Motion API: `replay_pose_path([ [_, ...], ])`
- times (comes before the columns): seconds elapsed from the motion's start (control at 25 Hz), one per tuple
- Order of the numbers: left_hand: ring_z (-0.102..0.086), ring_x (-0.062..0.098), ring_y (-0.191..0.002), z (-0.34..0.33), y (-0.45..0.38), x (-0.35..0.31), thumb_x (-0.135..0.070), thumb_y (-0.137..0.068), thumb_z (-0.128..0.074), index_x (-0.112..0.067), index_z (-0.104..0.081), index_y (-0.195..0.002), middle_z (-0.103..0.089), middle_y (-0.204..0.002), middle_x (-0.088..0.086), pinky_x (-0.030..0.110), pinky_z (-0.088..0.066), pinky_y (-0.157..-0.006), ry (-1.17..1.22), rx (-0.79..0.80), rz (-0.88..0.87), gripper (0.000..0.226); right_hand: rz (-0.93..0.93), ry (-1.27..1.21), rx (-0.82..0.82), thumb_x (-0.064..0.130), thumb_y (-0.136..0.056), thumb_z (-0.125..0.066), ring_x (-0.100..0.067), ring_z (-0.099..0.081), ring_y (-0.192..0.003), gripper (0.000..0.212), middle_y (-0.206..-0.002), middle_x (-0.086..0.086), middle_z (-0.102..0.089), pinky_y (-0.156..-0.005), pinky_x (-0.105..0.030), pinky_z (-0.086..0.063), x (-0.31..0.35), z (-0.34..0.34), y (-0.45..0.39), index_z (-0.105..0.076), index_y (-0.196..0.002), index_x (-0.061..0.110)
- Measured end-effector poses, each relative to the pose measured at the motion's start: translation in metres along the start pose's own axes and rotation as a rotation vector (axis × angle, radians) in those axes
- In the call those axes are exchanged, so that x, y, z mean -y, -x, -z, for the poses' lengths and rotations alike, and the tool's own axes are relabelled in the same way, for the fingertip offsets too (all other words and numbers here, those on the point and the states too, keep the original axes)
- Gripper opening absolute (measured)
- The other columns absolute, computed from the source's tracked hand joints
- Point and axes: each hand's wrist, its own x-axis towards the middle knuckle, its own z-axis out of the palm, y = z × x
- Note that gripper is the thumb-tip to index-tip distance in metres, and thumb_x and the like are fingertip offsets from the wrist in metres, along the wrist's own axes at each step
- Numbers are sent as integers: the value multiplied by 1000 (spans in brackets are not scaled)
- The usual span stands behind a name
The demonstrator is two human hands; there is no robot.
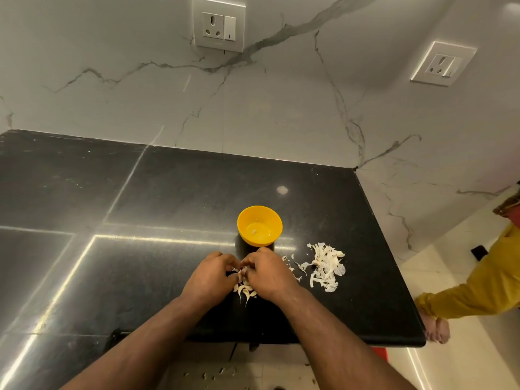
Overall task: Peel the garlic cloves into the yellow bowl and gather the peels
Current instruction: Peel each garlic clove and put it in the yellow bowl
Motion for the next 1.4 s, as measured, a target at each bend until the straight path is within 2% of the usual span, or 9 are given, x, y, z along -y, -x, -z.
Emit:
replay_pose_path([
  [0.12, -54, 5, -90, -1, 0, 1, -30, -90, -71, -30, -69, -110, -57, -104, -7, 19, -40, -75, 4, -6, 13, 20, -55, 64, 4, 33, -92, -64, -26, -61, -104, 22, -113, -4, -60, -89, -42, -54, 3, -1, -3, -74, -110, 26],
  [0.4, -55, 7, -88, -4, -3, 2, -29, -91, -70, -29, -69, -108, -58, -101, -6, 19, -39, -68, -9, -28, 22, 17, -87, 88, -43, 18, -89, -68, -25, -61, -106, 21, -116, -2, -61, -87, -41, -55, 7, -2, -3, -72, -109, 25],
  [0.52, -55, 7, -86, -5, -4, 4, -31, -92, -68, -31, -69, -105, -57, -99, -6, 20, -39, -67, -22, -38, 23, 13, -82, 25, -50, 17, -85, -71, -21, -61, -100, 18, -112, -1, -63, -80, -37, -55, 9, -2, -2, -70, -101, 24],
  [0.64, -54, 6, -83, -5, -4, 3, -32, -92, -68, -32, -69, -103, -56, -97, -8, 19, -37, -64, -13, -31, 15, 11, -81, -36, -61, 17, -83, -71, -22, -63, -98, 12, -108, 0, -64, -81, -39, -55, 9, 0, -1, -67, -92, 25],
  [0.8, -54, 5, -84, -1, -1, 0, -33, -92, -68, -35, -69, -98, -56, -96, -9, 20, -38, -65, 14, -27, 23, 6, -94, -98, -56, 15, -82, -71, -18, -65, -88, 12, -92, 4, -67, -77, -37, -57, 7, 3, 1, -66, -85, 25],
  [0.92, -58, 5, -86, 3, -2, -1, -29, -92, -68, -38, -66, -89, -60, -97, -9, 20, -43, -67, 89, 2, 28, 9, -129, -212, -70, 16, -85, -69, -12, -63, -82, 12, -84, 9, -65, -73, -30, -53, 6, 8, 5, -65, -89, 27],
  [1.04, -62, 6, -85, 7, -2, -4, -27, -94, -67, -37, -63, -85, -68, -91, -9, 24, -49, -70, 142, 20, 32, 14, -133, -299, -79, 17, -87, -71, -11, -66, -86, 16, -91, 7, -71, -76, -25, -53, 6, 13, 7, -70, -101, 25],
  [1.16, -63, 4, -82, 9, 2, -10, -29, -96, -66, -32, -65, -91, -69, -86, -11, 22, -45, -65, 161, 27, 14, 6, -145, -399, -60, 21, -86, -75, -12, -69, -86, 11, -90, 5, -74, -78, -29, -57, 4, 17, 12, -75, -97, 21],
  [1.4, -61, 0, -84, 12, 7, -17, -29, -93, -69, -35, -68, -95, -68, -93, -16, 18, -44, -68, 117, 42, 10, 7, -232, -526, -99, 28, -72, -74, -14, -70, -78, 2, -76, 8, -73, -78, -45, -61, -9, 20, 17, -72, -73, 30],
])
